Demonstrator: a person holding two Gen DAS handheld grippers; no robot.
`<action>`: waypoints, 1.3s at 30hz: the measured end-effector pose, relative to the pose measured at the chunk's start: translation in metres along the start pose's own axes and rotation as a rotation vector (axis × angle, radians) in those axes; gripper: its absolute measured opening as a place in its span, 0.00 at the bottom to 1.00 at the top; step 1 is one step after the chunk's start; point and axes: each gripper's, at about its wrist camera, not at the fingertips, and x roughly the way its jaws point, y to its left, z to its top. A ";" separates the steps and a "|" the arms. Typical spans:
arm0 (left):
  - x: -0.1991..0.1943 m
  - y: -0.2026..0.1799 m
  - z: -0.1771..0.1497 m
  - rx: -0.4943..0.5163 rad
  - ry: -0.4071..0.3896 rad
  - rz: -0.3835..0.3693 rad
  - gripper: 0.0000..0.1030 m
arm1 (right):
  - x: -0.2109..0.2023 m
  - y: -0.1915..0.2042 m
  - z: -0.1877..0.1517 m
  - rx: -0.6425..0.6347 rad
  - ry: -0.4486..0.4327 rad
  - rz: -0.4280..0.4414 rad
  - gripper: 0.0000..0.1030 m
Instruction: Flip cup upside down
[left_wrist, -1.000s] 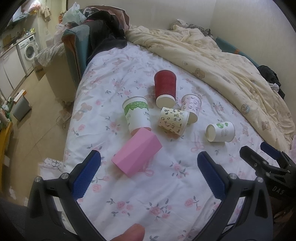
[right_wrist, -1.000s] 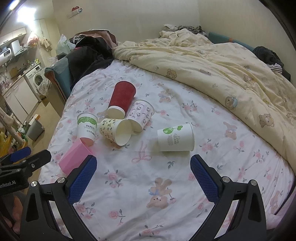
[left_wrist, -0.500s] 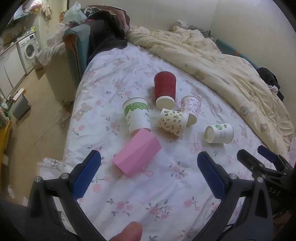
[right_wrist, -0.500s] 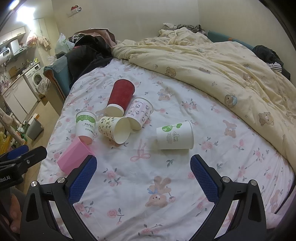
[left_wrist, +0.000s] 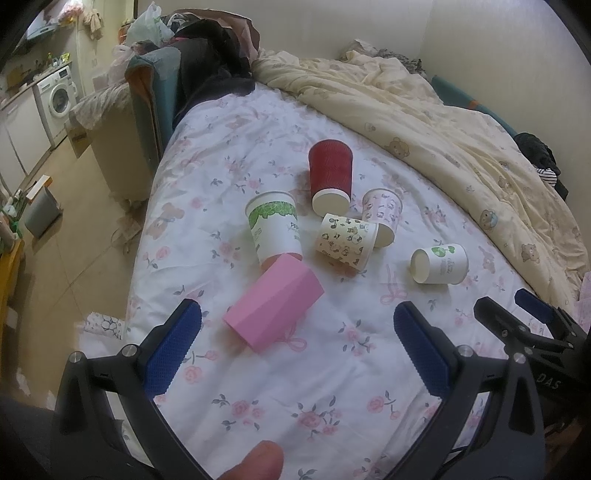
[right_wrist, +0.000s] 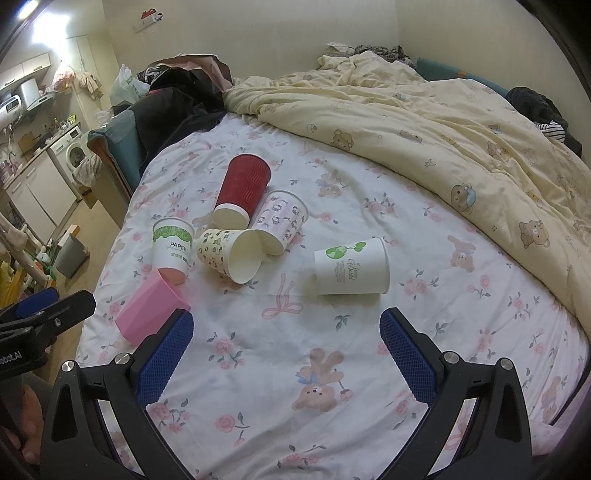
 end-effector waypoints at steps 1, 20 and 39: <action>0.000 0.000 0.000 0.001 -0.001 0.000 1.00 | 0.000 0.000 0.000 -0.002 -0.001 -0.001 1.00; 0.006 0.031 0.016 -0.068 0.055 0.006 1.00 | -0.004 -0.014 0.005 0.068 0.002 0.032 1.00; 0.157 -0.007 0.013 0.367 0.507 0.054 0.80 | -0.006 -0.044 0.008 0.164 0.035 0.016 1.00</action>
